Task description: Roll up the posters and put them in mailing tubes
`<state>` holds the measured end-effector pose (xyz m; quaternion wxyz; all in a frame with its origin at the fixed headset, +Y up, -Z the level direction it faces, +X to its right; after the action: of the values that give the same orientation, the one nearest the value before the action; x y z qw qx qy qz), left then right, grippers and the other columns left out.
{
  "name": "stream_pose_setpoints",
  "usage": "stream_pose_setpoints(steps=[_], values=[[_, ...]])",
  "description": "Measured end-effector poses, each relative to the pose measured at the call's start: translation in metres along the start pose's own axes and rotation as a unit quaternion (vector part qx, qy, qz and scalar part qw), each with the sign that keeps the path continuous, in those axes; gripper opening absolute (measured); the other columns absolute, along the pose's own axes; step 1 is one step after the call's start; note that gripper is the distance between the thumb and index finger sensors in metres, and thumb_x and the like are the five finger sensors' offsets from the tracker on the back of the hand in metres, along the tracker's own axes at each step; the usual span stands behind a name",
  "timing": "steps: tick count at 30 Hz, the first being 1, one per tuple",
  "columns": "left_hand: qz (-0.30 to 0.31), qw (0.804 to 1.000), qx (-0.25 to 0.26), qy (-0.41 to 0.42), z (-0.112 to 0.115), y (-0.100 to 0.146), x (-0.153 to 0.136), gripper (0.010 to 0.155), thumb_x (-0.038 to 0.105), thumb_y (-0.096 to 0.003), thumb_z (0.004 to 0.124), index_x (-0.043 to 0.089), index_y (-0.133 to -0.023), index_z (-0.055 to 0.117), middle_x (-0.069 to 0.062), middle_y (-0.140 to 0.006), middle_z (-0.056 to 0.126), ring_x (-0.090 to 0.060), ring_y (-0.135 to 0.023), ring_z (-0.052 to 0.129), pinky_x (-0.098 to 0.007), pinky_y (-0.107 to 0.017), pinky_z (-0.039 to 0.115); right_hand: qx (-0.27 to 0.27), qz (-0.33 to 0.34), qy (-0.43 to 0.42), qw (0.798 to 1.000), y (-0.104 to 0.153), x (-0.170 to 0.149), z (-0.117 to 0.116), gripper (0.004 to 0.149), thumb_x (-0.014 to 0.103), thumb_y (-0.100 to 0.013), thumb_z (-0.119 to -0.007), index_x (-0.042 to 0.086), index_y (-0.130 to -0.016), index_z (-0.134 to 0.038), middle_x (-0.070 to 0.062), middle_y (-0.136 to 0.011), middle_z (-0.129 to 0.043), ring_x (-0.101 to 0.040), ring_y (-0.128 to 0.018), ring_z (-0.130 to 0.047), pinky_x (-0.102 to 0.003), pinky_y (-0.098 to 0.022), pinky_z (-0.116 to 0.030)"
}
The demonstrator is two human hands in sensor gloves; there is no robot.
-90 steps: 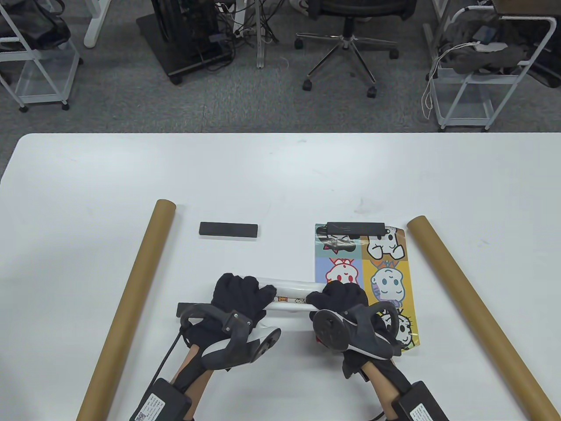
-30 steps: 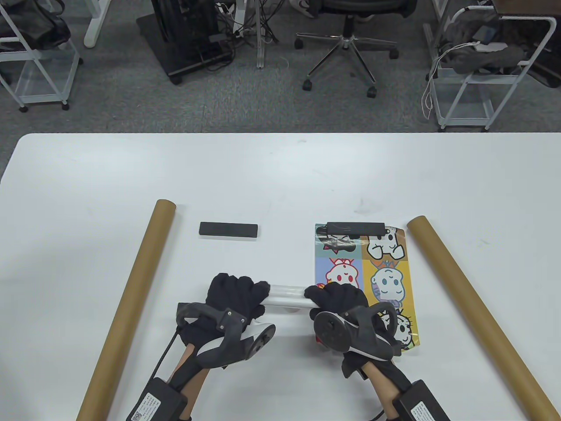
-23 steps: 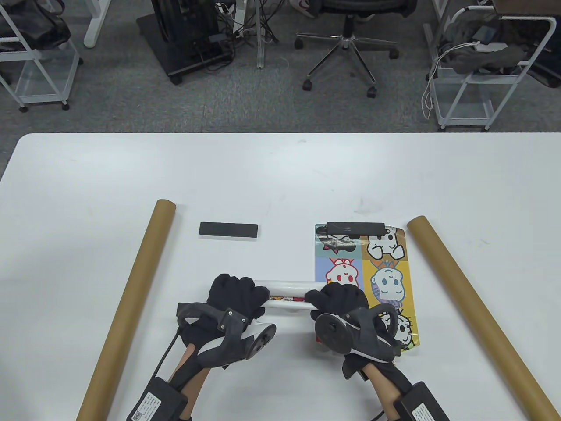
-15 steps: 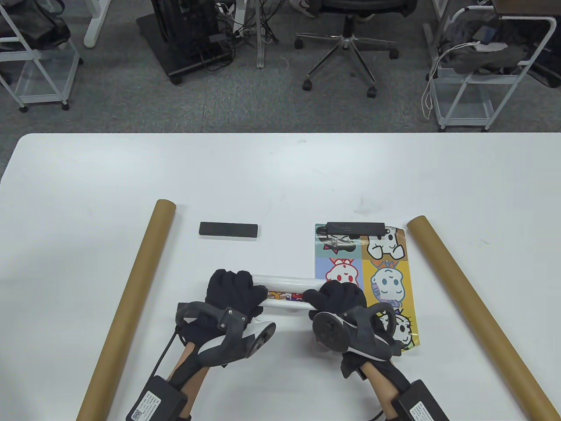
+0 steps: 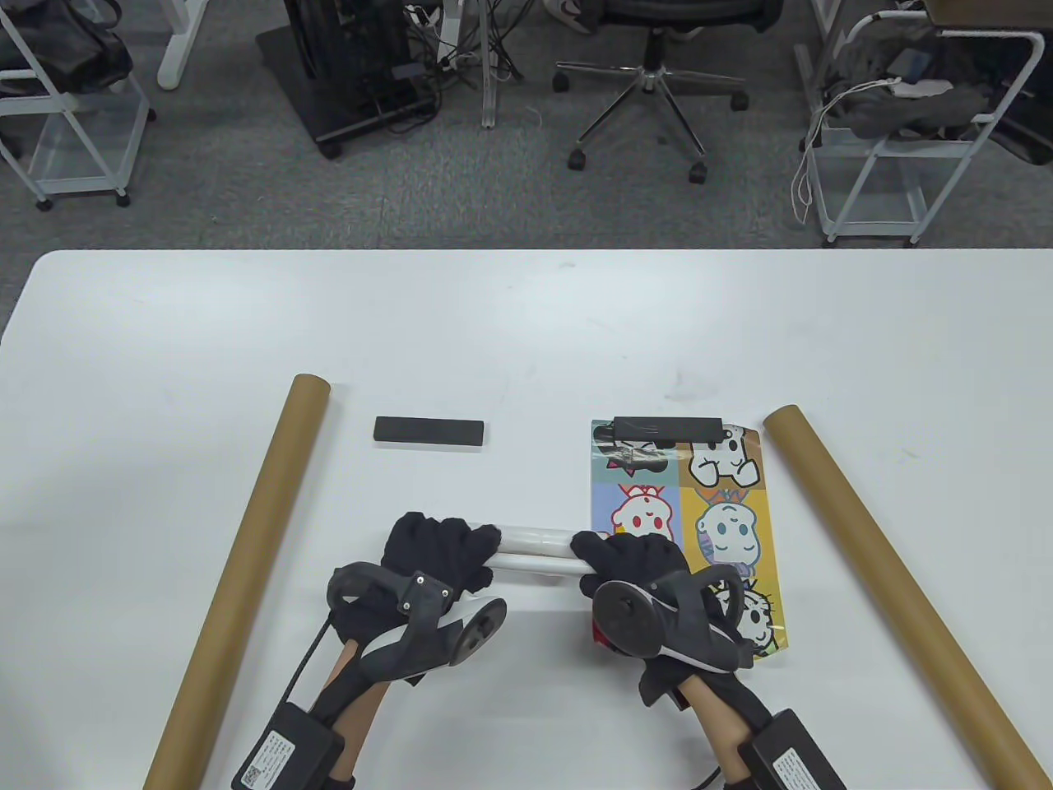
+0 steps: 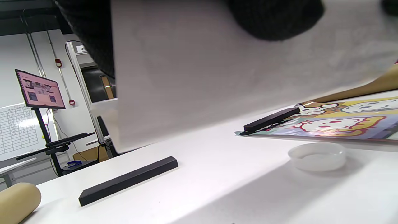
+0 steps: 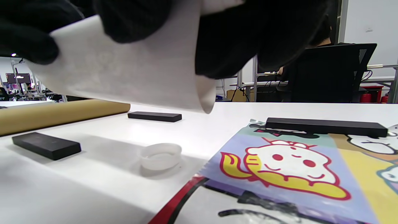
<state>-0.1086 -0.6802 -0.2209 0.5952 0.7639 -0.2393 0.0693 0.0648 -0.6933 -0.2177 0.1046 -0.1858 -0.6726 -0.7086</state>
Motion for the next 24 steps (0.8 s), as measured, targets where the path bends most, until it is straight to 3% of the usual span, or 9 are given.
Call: stream_pose_setpoints(steps=[3, 7, 12, 16, 24], values=[[0.0, 1.0, 0.005, -0.005, 0.0004, -0.0006, -0.0037, 0.052, 0.046, -0.0448, 0.061, 0.039, -0.096, 0.068, 0.011, -0.081, 0.09, -0.014, -0.065, 0.098, -0.049, -0.075, 0.076, 0.015, -0.002, -0.015, 1.0, -0.0067, 0.0024, -0.0008, 0.055, 0.031, -0.051, -0.063, 0.011, -0.102, -0.059, -0.01, -0.082, -0.079, -0.033, -0.062, -0.085, -0.067, -0.066, -0.065], [-0.001, 0.999, 0.017, -0.03, 0.0003, -0.0017, -0.0062, 0.05, 0.049, -0.0404, 0.074, 0.042, -0.09, 0.071, 0.016, -0.075, 0.09, -0.01, -0.06, 0.098, -0.046, -0.074, 0.079, 0.002, 0.0, -0.015, 1.0, -0.0089, 0.0044, -0.0013, 0.054, 0.032, -0.048, -0.071, 0.015, -0.099, -0.063, -0.006, -0.077, -0.081, -0.03, -0.057, -0.086, -0.065, -0.066, -0.067], [-0.005, 0.999, 0.022, -0.044, -0.0031, -0.0012, -0.0039, 0.044, 0.046, -0.0427, 0.074, 0.043, -0.086, 0.074, 0.014, -0.082, 0.088, -0.011, -0.068, 0.097, -0.047, -0.075, 0.077, -0.008, 0.004, -0.023, 1.0, -0.0067, 0.0026, 0.0015, 0.047, 0.032, -0.049, -0.07, 0.02, -0.095, -0.069, -0.007, -0.081, -0.081, -0.032, -0.063, -0.087, -0.065, -0.067, -0.066], [-0.01, 0.999, 0.018, -0.038, -0.005, -0.0015, -0.0034, 0.044, 0.046, -0.0434, 0.074, 0.044, -0.087, 0.075, 0.007, -0.093, 0.078, -0.018, -0.078, 0.089, -0.052, -0.077, 0.073, -0.016, -0.003, -0.018, 1.0, -0.006, 0.0014, 0.0043, 0.048, 0.032, -0.048, -0.071, 0.02, -0.095, -0.071, -0.013, -0.088, -0.074, -0.035, -0.068, -0.083, -0.068, -0.068, -0.062], [0.012, 0.999, 0.015, -0.043, -0.0022, -0.0028, 0.0021, 0.057, 0.049, -0.0419, 0.074, 0.041, -0.098, 0.07, 0.012, -0.086, 0.084, -0.012, -0.073, 0.095, -0.047, -0.076, 0.078, -0.016, 0.003, 0.001, 1.0, 0.0001, -0.001, 0.0031, 0.052, 0.033, -0.047, -0.071, 0.017, -0.097, -0.07, -0.008, -0.081, -0.081, -0.031, -0.061, -0.088, -0.065, -0.066, -0.068]])
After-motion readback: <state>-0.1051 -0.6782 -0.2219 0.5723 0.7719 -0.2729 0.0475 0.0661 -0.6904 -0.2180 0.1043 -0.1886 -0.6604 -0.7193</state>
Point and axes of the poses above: the tracker on the back of each hand, its own x axis roughly to the thumb side, its own y axis roughly from the fingertips to the wrist, z = x × y, the point moved 4 cm from there along -y, roughly from the wrist to the fingertips
